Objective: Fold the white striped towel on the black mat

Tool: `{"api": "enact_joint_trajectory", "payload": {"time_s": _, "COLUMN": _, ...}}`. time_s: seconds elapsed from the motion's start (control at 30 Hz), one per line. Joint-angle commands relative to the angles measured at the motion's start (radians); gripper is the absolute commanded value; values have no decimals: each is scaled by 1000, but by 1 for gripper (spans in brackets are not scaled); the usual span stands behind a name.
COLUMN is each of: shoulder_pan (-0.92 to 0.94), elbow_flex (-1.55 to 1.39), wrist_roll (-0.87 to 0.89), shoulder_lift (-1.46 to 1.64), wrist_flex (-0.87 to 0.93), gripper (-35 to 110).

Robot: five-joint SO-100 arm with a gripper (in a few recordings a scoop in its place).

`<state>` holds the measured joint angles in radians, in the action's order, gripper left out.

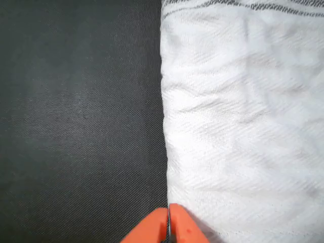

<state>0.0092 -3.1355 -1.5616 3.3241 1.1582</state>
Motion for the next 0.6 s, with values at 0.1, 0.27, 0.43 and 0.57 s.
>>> {"api": "enact_joint_trajectory", "payload": {"time_s": 0.1, "shoulder_pan": -6, "elbow_flex": -20, "wrist_roll": 5, "shoulder_lift": 35, "wrist_flex": 67, "gripper": 0}}
{"api": "enact_joint_trajectory", "payload": {"time_s": 0.27, "shoulder_pan": -6, "elbow_flex": -21, "wrist_roll": -5, "shoulder_lift": 35, "wrist_flex": 104, "gripper": 0}}
{"api": "enact_joint_trajectory", "payload": {"time_s": 0.43, "shoulder_pan": -6, "elbow_flex": -21, "wrist_roll": -12, "shoulder_lift": 35, "wrist_flex": 129, "gripper": 0}}
{"api": "enact_joint_trajectory", "payload": {"time_s": 0.57, "shoulder_pan": -5, "elbow_flex": -21, "wrist_roll": -25, "shoulder_lift": 35, "wrist_flex": 158, "gripper": 0}}
